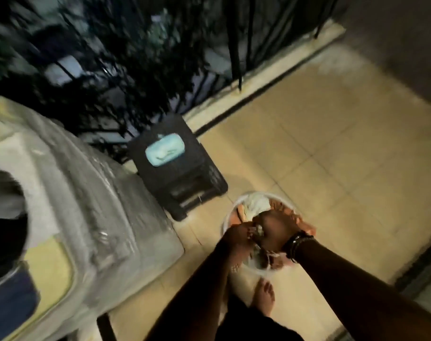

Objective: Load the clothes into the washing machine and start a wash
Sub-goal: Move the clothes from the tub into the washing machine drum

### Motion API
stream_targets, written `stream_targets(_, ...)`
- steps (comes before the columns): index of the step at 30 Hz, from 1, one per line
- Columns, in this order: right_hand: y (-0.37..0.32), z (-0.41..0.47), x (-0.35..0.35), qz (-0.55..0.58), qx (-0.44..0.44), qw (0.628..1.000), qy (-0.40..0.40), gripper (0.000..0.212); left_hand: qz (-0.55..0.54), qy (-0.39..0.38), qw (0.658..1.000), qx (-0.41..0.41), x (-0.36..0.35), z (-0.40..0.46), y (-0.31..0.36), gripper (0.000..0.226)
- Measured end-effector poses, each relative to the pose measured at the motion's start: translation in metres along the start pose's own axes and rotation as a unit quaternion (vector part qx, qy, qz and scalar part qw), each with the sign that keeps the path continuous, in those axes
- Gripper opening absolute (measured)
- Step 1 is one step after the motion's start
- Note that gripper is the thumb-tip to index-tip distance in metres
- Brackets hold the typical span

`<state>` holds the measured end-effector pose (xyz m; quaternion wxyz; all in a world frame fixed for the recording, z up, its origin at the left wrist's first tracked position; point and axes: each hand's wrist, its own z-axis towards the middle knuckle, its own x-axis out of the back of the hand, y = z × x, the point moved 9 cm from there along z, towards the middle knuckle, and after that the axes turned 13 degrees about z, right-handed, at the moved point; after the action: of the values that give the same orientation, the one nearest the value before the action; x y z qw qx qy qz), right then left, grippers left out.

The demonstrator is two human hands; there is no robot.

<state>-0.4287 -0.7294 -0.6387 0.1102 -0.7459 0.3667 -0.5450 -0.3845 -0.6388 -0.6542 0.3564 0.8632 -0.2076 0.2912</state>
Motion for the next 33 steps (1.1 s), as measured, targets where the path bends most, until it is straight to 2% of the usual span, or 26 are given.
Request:
stream_targets(3, -0.083, 0.009, 0.091, -0.001, 0.068, 0.996, 0.062, 0.033, -0.018, 0.104, 0.994, -0.012, 0.103, -0.041, 0.017, 0.023)
stream_targets(8, -0.255, 0.048, 0.196, 0.002, 0.191, 0.976, 0.108, 0.024, -0.038, 0.286, 0.957, 0.024, 0.284, -0.145, 0.005, 0.027)
stream_targets(11, -0.375, 0.064, 0.221, -0.006, 0.262, 0.959, 0.11, 0.019, -0.011, 0.376, 0.926, 0.045, 0.369, -0.221, -0.033, 0.041)
stream_targets(13, -0.454, 0.066, 0.222, -0.006, 0.318, 0.941, 0.113, 0.021, 0.008, 0.427, 0.9, 0.088, 0.409, -0.275, -0.07, 0.047)
stream_targets(17, -0.58, 0.071, 0.188, -0.023, 0.39, 0.915, 0.096, 0.023, 0.064, 0.497, 0.855, 0.132, 0.454, -0.367, -0.138, 0.042)
stream_targets(20, -0.649, 0.083, 0.141, -0.042, 0.42, 0.903, 0.078, 0.021, 0.061, 0.509, 0.841, 0.172, 0.462, -0.408, -0.209, 0.045)
stream_targets(23, -0.698, 0.112, 0.087, -0.047, 0.419, 0.904, 0.076, 0.021, 0.048, 0.511, 0.842, 0.167, 0.464, -0.421, -0.291, 0.044)
stream_targets(28, -0.714, 0.172, -0.008, -0.059, 0.387, 0.918, 0.071, 0.03, -0.024, 0.468, 0.865, 0.181, 0.434, -0.4, -0.418, 0.045)
stream_targets(29, -0.708, 0.185, -0.028, -0.081, 0.364, 0.927, 0.047, 0.041, -0.051, 0.44, 0.878, 0.185, 0.419, -0.393, -0.441, 0.048)
stream_targets(30, -0.697, 0.198, -0.045, -0.111, 0.321, 0.94, 0.015, 0.061, -0.065, 0.397, 0.895, 0.192, 0.402, -0.386, -0.459, 0.06)
stream_targets(32, -0.661, 0.221, -0.075, -0.164, 0.197, 0.965, -0.053, 0.105, -0.05, 0.299, 0.927, 0.222, 0.366, -0.375, -0.501, 0.089)
stream_targets(33, -0.642, 0.227, -0.086, -0.182, 0.147, 0.969, -0.085, 0.118, -0.035, 0.269, 0.932, 0.24, 0.35, -0.373, -0.519, 0.095)
